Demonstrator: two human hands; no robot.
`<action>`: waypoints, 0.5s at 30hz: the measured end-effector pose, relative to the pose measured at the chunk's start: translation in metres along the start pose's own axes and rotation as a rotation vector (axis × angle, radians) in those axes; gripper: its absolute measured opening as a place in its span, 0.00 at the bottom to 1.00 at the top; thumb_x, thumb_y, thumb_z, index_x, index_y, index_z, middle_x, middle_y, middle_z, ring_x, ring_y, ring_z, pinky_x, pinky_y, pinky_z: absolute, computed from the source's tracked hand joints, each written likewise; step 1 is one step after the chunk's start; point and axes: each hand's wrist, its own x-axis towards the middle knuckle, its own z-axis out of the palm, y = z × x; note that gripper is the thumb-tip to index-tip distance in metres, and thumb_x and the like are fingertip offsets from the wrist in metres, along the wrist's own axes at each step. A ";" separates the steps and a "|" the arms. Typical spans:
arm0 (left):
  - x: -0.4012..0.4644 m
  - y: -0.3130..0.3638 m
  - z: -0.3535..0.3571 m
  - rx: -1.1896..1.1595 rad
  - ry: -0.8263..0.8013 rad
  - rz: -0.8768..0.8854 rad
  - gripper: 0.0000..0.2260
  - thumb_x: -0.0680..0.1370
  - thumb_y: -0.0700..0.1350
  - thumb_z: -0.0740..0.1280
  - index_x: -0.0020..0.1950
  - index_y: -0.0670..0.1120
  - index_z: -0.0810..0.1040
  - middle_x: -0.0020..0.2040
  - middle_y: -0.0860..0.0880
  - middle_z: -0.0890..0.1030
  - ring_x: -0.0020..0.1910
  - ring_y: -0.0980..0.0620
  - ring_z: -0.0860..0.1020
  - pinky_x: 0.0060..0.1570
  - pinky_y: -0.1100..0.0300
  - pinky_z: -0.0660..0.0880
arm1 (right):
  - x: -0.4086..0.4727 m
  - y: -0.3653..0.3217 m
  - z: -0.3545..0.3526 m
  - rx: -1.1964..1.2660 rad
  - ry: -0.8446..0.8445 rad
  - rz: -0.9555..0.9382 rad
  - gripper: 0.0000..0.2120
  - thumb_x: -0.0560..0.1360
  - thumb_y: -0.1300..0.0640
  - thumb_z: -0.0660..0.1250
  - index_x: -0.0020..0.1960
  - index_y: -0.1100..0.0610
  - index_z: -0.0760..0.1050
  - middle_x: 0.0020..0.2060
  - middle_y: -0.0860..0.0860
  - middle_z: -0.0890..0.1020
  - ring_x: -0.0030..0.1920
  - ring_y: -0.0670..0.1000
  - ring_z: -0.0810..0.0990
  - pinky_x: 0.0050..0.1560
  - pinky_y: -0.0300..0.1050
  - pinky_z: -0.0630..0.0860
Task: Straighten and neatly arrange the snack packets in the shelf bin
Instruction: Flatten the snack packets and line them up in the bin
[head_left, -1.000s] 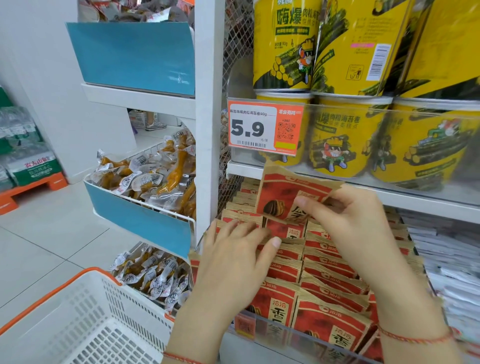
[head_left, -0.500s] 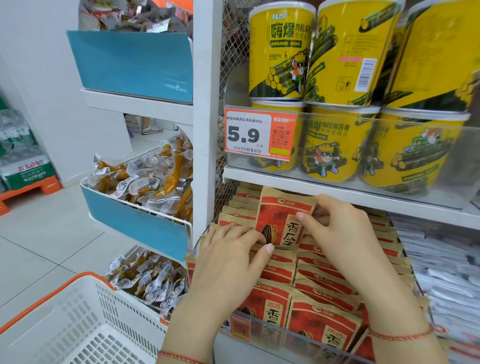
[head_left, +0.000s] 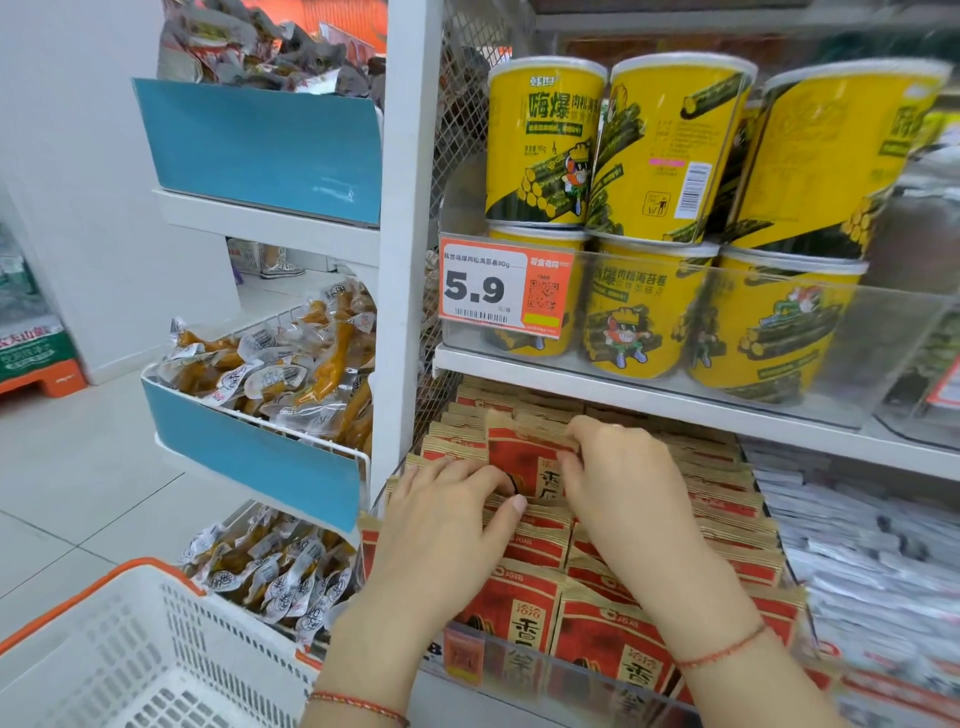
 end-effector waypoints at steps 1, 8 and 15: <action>0.000 0.000 0.000 -0.003 -0.001 -0.001 0.16 0.81 0.62 0.53 0.64 0.61 0.73 0.66 0.62 0.73 0.70 0.56 0.65 0.72 0.53 0.57 | 0.001 0.001 0.004 -0.031 -0.050 0.012 0.09 0.80 0.58 0.58 0.57 0.54 0.74 0.49 0.53 0.81 0.51 0.57 0.80 0.41 0.45 0.70; 0.001 -0.001 0.000 -0.018 -0.003 0.004 0.16 0.81 0.62 0.53 0.63 0.60 0.74 0.65 0.61 0.74 0.69 0.54 0.66 0.72 0.52 0.58 | -0.001 0.016 -0.007 0.009 -0.246 -0.143 0.15 0.81 0.55 0.54 0.65 0.53 0.71 0.58 0.52 0.78 0.58 0.55 0.77 0.55 0.51 0.75; -0.002 -0.003 0.000 -0.031 0.000 0.016 0.16 0.81 0.61 0.53 0.64 0.60 0.74 0.67 0.61 0.74 0.71 0.54 0.65 0.73 0.52 0.57 | 0.029 0.022 0.011 -0.048 -0.558 -0.171 0.17 0.82 0.50 0.48 0.52 0.56 0.74 0.57 0.55 0.79 0.59 0.58 0.76 0.59 0.53 0.72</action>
